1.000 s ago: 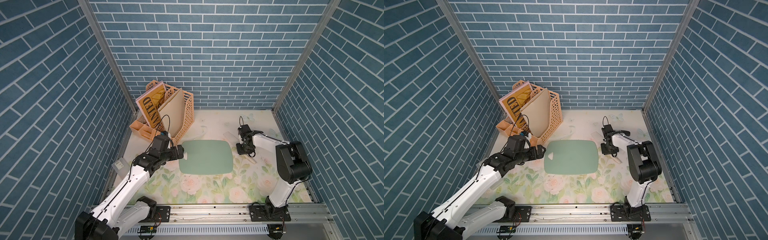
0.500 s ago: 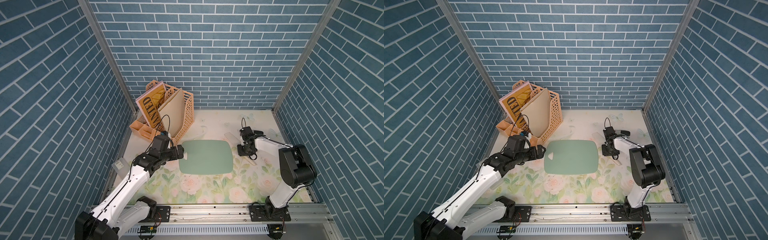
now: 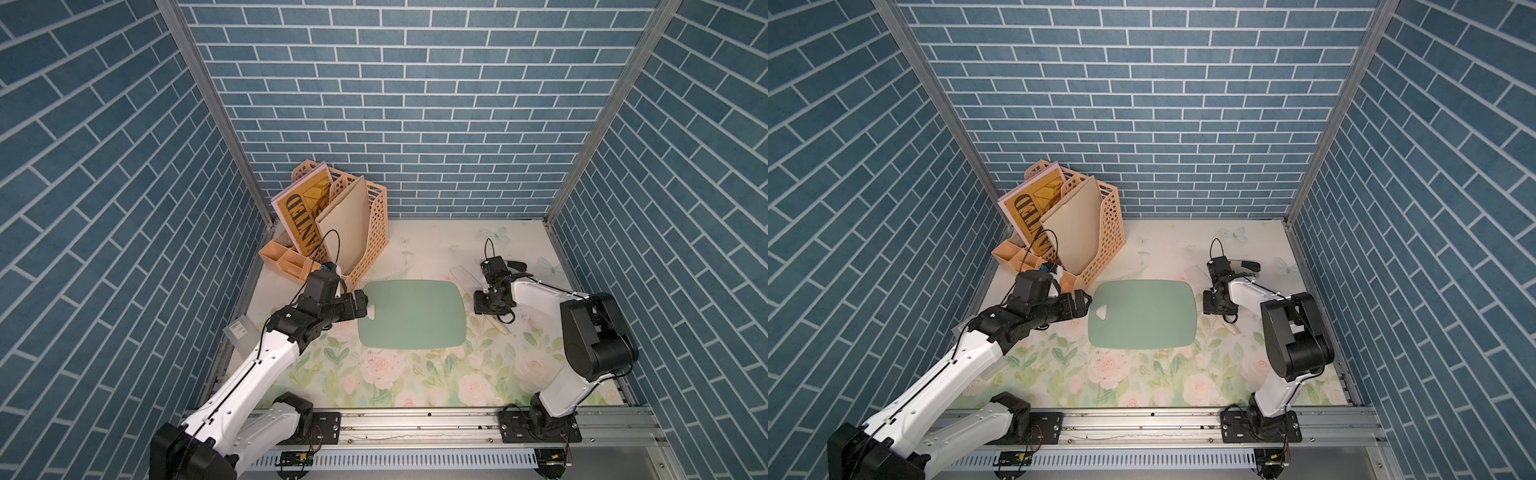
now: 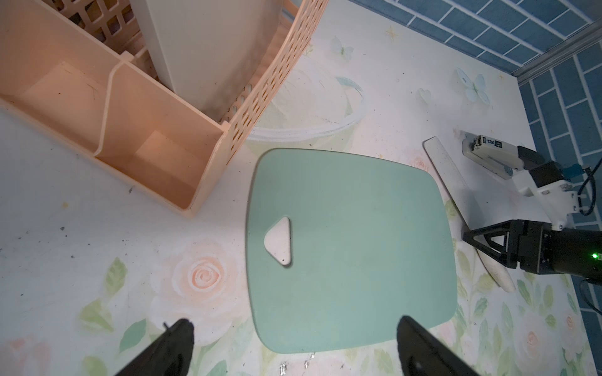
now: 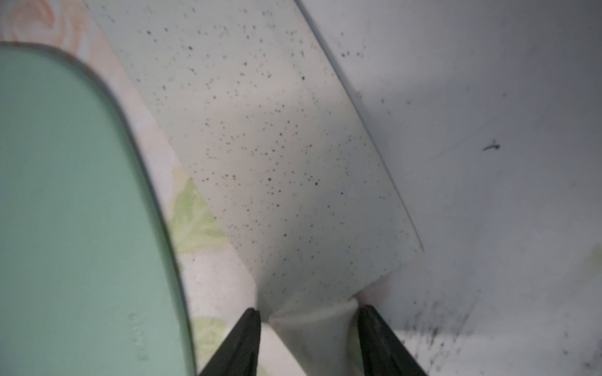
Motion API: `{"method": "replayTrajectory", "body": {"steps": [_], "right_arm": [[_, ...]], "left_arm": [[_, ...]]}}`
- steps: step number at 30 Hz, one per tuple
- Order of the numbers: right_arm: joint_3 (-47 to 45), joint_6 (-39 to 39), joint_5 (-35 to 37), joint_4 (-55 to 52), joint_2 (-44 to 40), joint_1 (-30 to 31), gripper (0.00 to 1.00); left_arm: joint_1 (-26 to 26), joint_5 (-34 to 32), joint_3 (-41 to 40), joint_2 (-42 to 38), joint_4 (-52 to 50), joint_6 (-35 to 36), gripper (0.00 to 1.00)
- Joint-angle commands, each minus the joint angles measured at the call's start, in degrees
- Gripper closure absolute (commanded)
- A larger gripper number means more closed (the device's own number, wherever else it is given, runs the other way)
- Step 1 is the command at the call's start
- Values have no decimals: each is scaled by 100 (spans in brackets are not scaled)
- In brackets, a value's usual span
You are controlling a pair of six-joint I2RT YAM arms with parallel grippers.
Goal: Align the knife with the edge of the cutting board
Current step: Pick up the knife at the center of the board.
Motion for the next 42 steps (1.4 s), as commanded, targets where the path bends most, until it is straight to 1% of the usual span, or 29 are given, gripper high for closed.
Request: {"method": "replayTrajectory", "body": {"steps": [1, 6, 9, 12, 16, 20, 27, 30, 31, 33, 37, 41, 42], "right_arm": [[-127, -155, -63, -78, -208, 8, 41], [-217, -541, 12, -215, -348, 6, 40], [-336, -802, -3, -230, -428, 5, 44], [-397, -851, 86, -222, -444, 5, 45], [-391, -874, 17, -199, -298, 8, 47], [-359, -707, 170, -173, -218, 9, 55], [-407, -206, 0, -115, -304, 8, 73], [-557, 189, -167, 3, -443, 13, 76], [-604, 272, -237, 62, -480, 13, 75], [-645, 339, -317, 119, -460, 13, 70], [-617, 314, -240, 95, -430, 47, 54], [-648, -28, -103, 146, -572, 83, 45], [-658, -170, -75, 132, -586, 84, 44]], "left_arm": [[37, -75, -106, -39, -37, 68, 0], [33, -80, -106, -35, -37, 63, 0], [32, -80, -106, -30, -37, 69, 0], [37, -81, -106, -10, -37, 63, 0], [35, -80, -106, -6, -37, 62, 0], [37, -93, -111, -15, -37, 58, 0], [34, -90, -115, -15, -38, 55, 0], [31, -115, -106, -1, -50, 58, 0], [39, -113, -106, -4, -45, 59, 0], [34, -108, -106, -6, -46, 60, 0], [32, -102, -106, -1, -46, 58, 0], [36, -98, -115, 0, -34, 58, 0], [39, -99, -115, 10, -38, 58, 0]]}}
